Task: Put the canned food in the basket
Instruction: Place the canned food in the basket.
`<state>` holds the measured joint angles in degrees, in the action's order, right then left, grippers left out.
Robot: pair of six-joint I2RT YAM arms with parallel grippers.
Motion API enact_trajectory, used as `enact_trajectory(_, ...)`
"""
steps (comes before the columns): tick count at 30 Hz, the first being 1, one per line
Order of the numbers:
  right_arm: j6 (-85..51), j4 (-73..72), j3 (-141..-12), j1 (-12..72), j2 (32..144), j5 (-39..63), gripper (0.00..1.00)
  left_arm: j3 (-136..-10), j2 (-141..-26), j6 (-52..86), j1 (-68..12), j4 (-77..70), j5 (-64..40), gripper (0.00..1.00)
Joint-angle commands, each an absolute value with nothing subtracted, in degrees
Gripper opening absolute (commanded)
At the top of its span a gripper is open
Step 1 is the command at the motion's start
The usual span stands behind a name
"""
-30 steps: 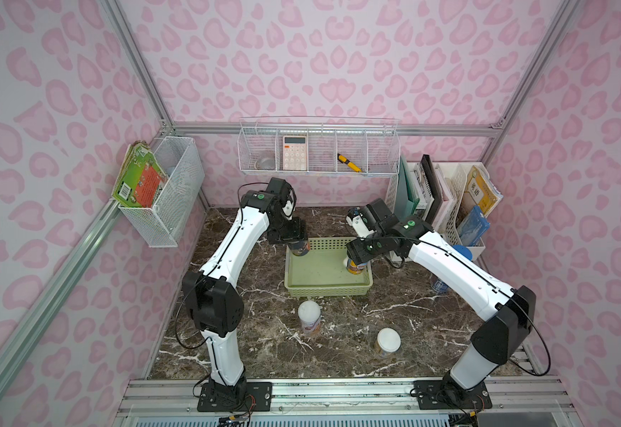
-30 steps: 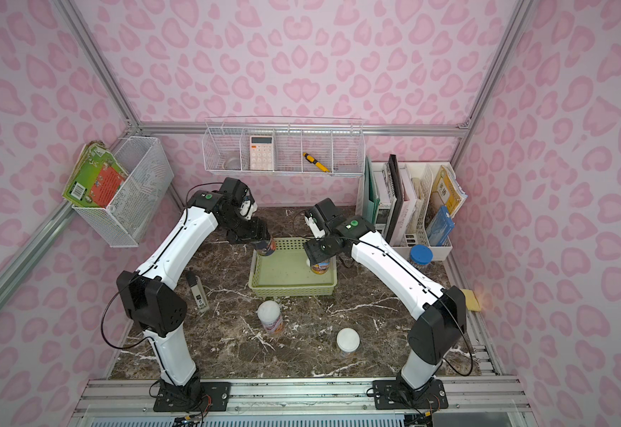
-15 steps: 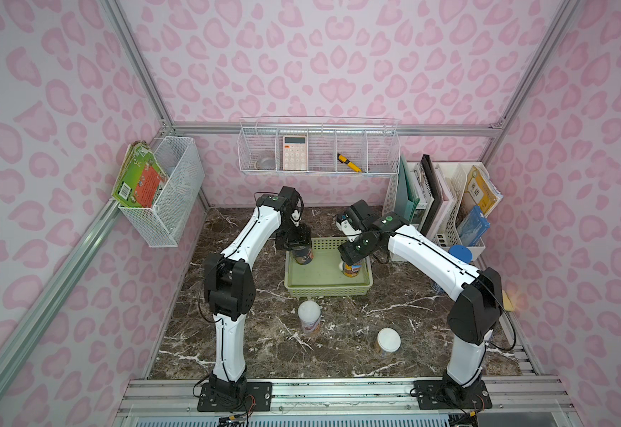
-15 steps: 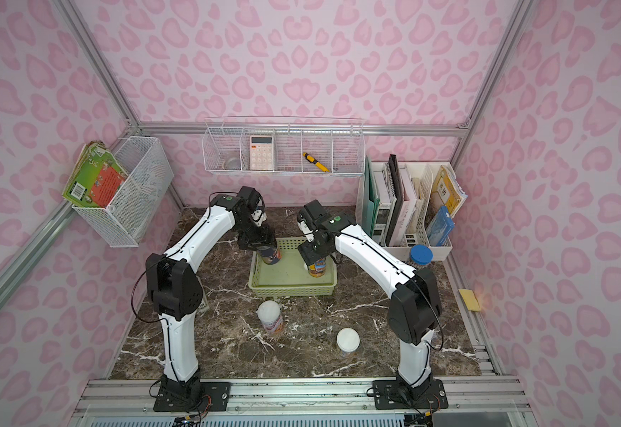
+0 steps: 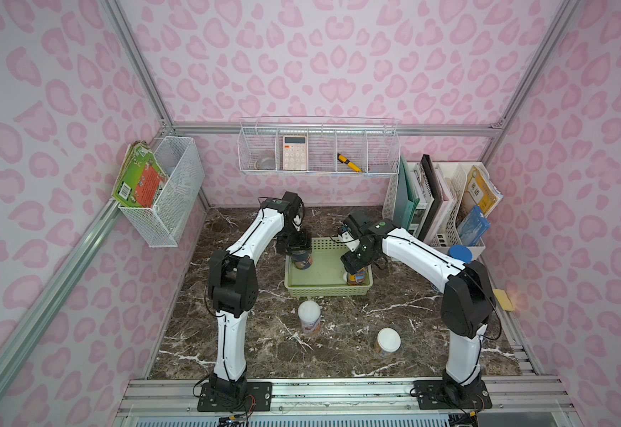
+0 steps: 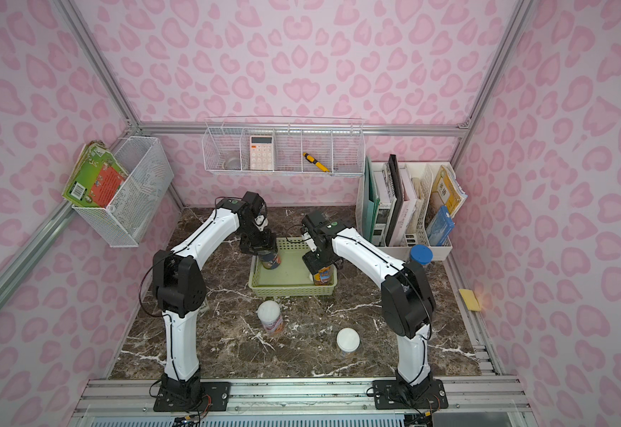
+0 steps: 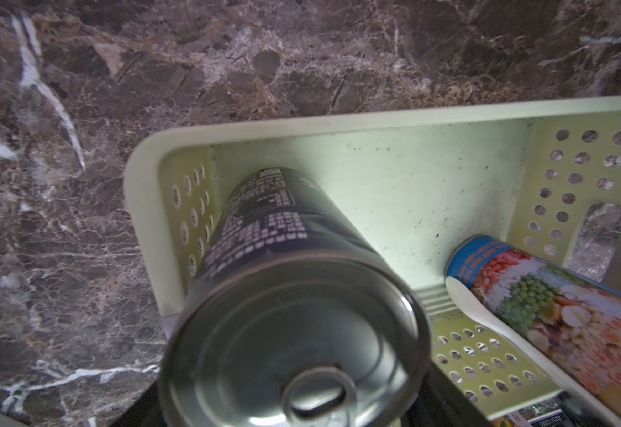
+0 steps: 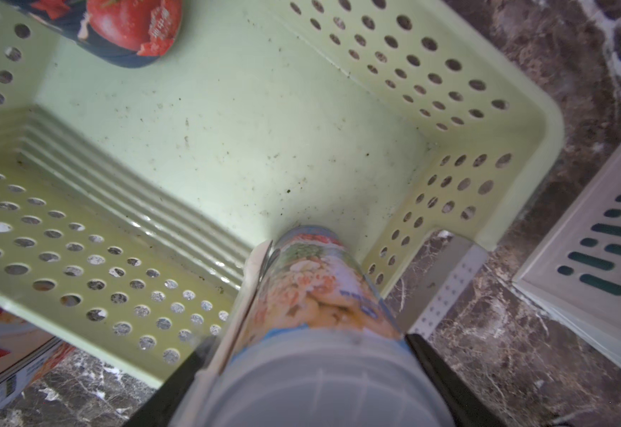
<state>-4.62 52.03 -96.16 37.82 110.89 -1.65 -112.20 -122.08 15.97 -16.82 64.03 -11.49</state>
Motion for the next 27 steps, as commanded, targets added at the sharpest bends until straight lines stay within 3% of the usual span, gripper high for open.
enact_trajectory(1,-4.36,49.68,-95.26,37.83,110.40,-1.35,0.42,-111.64,-122.16,15.65,-16.79,61.89,-11.43,0.19)
enact_trajectory(4,-4.65,49.18,-94.51,37.82,110.04,-1.03,0.45,-111.54,-122.43,15.64,-16.84,61.74,-11.34,0.26)
enact_trajectory(9,-4.97,48.54,-93.60,37.83,109.45,-0.84,0.64,-110.43,-121.20,15.95,-16.88,60.62,-11.82,0.45)
enact_trajectory(14,-5.01,48.08,-94.12,37.82,108.11,-1.11,0.79,-110.04,-118.66,16.83,-17.02,59.24,-13.07,0.51)
enact_trajectory(19,-5.10,47.92,-95.15,37.79,107.50,-1.36,0.84,-110.17,-117.03,17.09,-17.05,59.17,-14.07,0.56)
enact_trajectory(27,-5.03,48.69,-96.50,37.71,108.01,-0.52,0.86,-110.22,-118.32,17.05,-17.06,59.75,-15.03,0.58)
